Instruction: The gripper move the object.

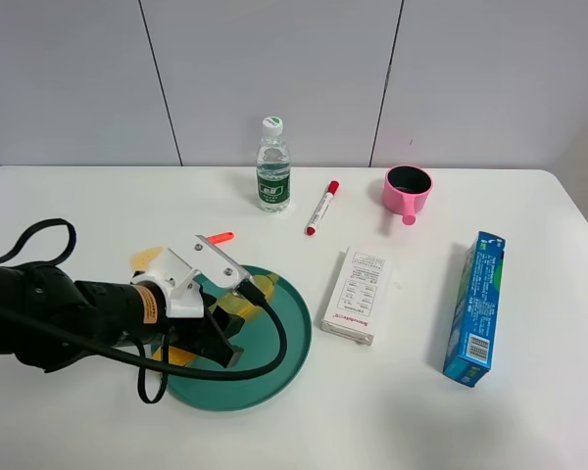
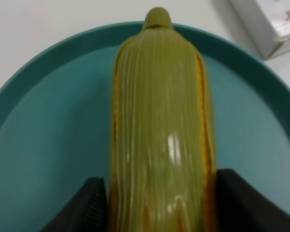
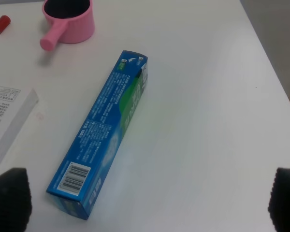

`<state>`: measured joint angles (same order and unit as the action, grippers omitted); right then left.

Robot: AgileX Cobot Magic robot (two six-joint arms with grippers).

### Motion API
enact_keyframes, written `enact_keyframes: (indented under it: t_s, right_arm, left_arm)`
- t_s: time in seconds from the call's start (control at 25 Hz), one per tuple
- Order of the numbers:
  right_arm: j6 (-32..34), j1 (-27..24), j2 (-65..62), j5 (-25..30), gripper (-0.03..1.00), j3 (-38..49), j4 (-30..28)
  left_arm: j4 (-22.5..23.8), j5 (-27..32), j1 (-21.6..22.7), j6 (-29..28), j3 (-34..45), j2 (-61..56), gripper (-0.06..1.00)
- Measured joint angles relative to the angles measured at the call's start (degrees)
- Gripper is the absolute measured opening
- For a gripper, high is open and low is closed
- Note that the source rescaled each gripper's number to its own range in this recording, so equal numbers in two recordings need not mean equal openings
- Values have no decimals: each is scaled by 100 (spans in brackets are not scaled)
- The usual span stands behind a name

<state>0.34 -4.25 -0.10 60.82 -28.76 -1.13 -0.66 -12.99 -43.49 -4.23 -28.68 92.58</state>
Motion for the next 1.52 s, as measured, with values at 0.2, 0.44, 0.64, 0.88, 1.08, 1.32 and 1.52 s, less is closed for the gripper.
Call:
enact_keyframes:
  t_s: [0.2, 0.44, 0.64, 0.88, 1.08, 1.32, 1.52]
  right_arm:
    - [0, 0, 0, 0, 100, 0, 0]
    - [0, 0, 0, 0, 100, 0, 0]
    - [0, 0, 0, 0, 100, 0, 0]
    - [0, 0, 0, 0, 100, 0, 0]
    - [0, 0, 0, 0, 100, 0, 0]
    - [0, 0, 0, 0, 100, 0, 0]
    - [0, 0, 0, 0, 100, 0, 0]
  left_arm:
    - [0, -65, 0, 0, 0, 130, 0]
    - [0, -85, 0, -8, 0, 130, 0]
    - [-178, -383, 0, -590, 0, 130, 55]
    - [-254, -963, 0, -1437, 0, 130, 93]
    - [-258, -1347, 0, -1537, 0, 130, 94]
    - [-258, -2000, 0, -1557, 0, 21, 94]
    - [-258, -2017, 57, -1557, 0, -101, 94]
